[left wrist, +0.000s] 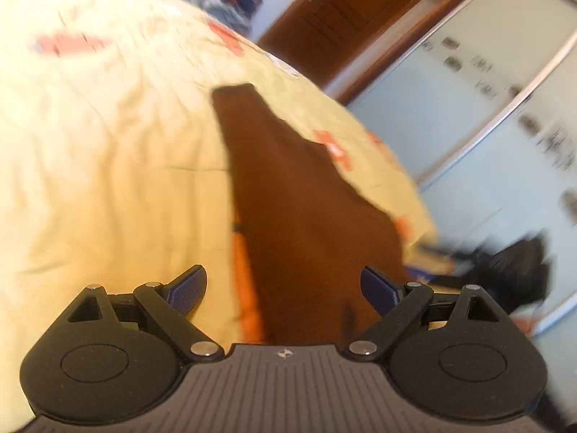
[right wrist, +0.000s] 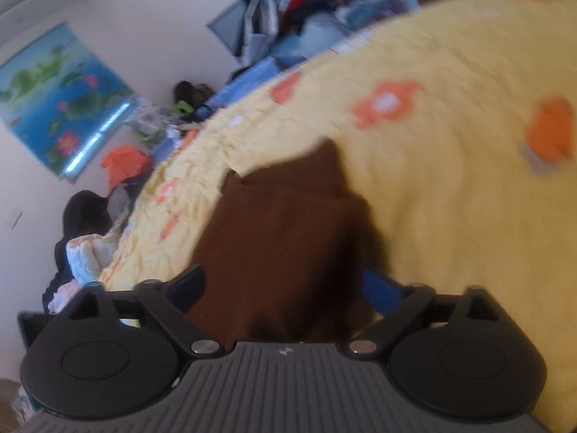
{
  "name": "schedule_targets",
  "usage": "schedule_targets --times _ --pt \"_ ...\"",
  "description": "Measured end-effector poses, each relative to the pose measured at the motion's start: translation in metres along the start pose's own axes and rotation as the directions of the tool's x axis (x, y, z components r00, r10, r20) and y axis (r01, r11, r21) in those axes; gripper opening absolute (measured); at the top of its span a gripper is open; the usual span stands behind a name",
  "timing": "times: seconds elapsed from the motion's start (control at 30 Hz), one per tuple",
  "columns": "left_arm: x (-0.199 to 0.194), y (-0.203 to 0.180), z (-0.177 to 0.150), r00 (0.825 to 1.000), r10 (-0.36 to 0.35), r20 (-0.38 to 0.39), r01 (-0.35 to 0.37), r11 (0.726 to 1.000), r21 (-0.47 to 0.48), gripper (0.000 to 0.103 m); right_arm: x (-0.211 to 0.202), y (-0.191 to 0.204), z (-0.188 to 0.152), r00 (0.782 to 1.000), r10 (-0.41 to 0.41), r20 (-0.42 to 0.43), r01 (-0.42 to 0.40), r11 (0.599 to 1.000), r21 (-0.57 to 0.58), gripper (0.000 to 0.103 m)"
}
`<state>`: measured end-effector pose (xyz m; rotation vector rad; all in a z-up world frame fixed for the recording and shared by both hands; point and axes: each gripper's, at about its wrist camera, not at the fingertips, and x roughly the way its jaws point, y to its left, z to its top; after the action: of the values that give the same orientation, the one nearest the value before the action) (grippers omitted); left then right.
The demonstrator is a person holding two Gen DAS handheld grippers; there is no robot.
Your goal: Fold small clothes
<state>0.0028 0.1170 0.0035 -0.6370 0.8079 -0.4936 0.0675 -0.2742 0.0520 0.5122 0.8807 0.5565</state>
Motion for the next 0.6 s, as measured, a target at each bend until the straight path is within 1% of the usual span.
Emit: schedule_targets --times 0.03,0.07,0.1,0.13,0.17,0.2,0.23,0.3,0.33,0.37,0.4,0.43,0.47,0.5,0.53,0.57,0.6 --pt "0.006 -0.001 0.002 0.998 -0.051 -0.036 0.050 0.998 -0.029 0.091 0.001 -0.004 -0.007 1.000 0.001 -0.024 -0.001 1.000 0.001 0.061" --pt "0.013 -0.004 0.003 0.993 -0.094 -0.069 0.091 0.995 -0.046 0.088 0.003 -0.005 -0.014 0.999 0.006 -0.048 -0.007 1.000 -0.007 0.057" --pt "0.020 -0.011 0.002 0.992 -0.088 -0.092 0.085 0.996 -0.031 0.078 0.005 -0.005 -0.020 0.998 0.007 -0.069 -0.008 1.000 -0.015 0.052" --pt "0.025 -0.017 0.001 0.994 -0.030 -0.107 0.032 0.999 0.017 0.053 0.008 -0.004 -0.026 0.997 0.009 -0.081 -0.011 1.000 -0.027 0.050" --pt "0.031 -0.023 0.000 0.991 0.055 -0.120 -0.046 0.996 0.076 0.038 0.008 -0.001 -0.030 0.997 0.016 -0.082 -0.020 0.999 -0.047 0.050" --pt "0.031 -0.024 0.000 0.991 0.070 -0.112 -0.058 0.992 0.109 0.033 0.010 0.000 -0.033 0.997 0.013 -0.078 -0.018 0.998 -0.064 0.048" --pt "0.030 -0.022 0.000 0.991 0.063 -0.115 -0.049 0.992 0.117 0.033 0.012 0.001 -0.035 0.997 0.015 -0.076 -0.021 0.997 -0.080 0.047" --pt "0.024 -0.016 -0.003 0.992 0.064 -0.108 -0.048 0.988 0.145 0.034 0.014 0.002 -0.034 0.997 0.024 -0.073 -0.031 0.994 -0.106 0.044" --pt "0.020 -0.020 -0.005 0.991 0.086 -0.099 -0.068 0.982 0.178 0.036 0.015 0.003 -0.032 0.997 0.024 -0.074 -0.033 0.992 -0.121 0.044" --pt "0.015 -0.028 -0.008 0.989 0.124 -0.075 -0.104 0.969 0.226 0.038 0.011 0.000 -0.031 0.997 0.027 -0.074 -0.035 0.992 -0.118 0.046" --pt "0.007 -0.039 -0.015 0.986 0.163 -0.030 -0.148 0.946 0.288 0.040 0.009 -0.001 -0.030 0.997 0.030 -0.073 -0.037 0.994 -0.107 0.053" --pt "-0.003 -0.052 -0.022 0.979 0.201 0.022 -0.195 0.910 0.365 0.046 0.006 -0.001 -0.028 0.997 0.025 -0.068 -0.031 0.995 -0.091 0.063" --pt "-0.010 -0.063 -0.030 0.967 0.241 0.079 -0.251 0.861 0.443 0.052 0.001 0.000 -0.026 0.999 0.005 -0.052 -0.009 0.998 -0.070 0.070" --pt "-0.018 -0.074 -0.042 0.955 0.265 0.132 -0.294 0.806 0.514 0.065 -0.007 0.001 -0.025 1.000 -0.016 -0.020 0.015 0.999 -0.048 0.073" --pt "-0.022 -0.082 -0.054 0.948 0.274 0.163 -0.317 0.759 0.568 0.070 -0.016 0.003 -0.024 1.000 -0.017 0.025 0.018 0.999 -0.036 0.074" --pt "-0.024 -0.085 -0.063 0.942 0.286 0.175 -0.332 0.723 0.605 0.070 -0.025 0.007 -0.024 0.998 0.009 0.063 -0.007 0.999 -0.034 0.074" --pt "-0.023 -0.086 -0.070 0.935 0.307 0.180 -0.350 0.699 0.623 0.070 -0.031 0.012 -0.024 0.995 0.039 0.087 -0.036 0.999 -0.041 0.074"
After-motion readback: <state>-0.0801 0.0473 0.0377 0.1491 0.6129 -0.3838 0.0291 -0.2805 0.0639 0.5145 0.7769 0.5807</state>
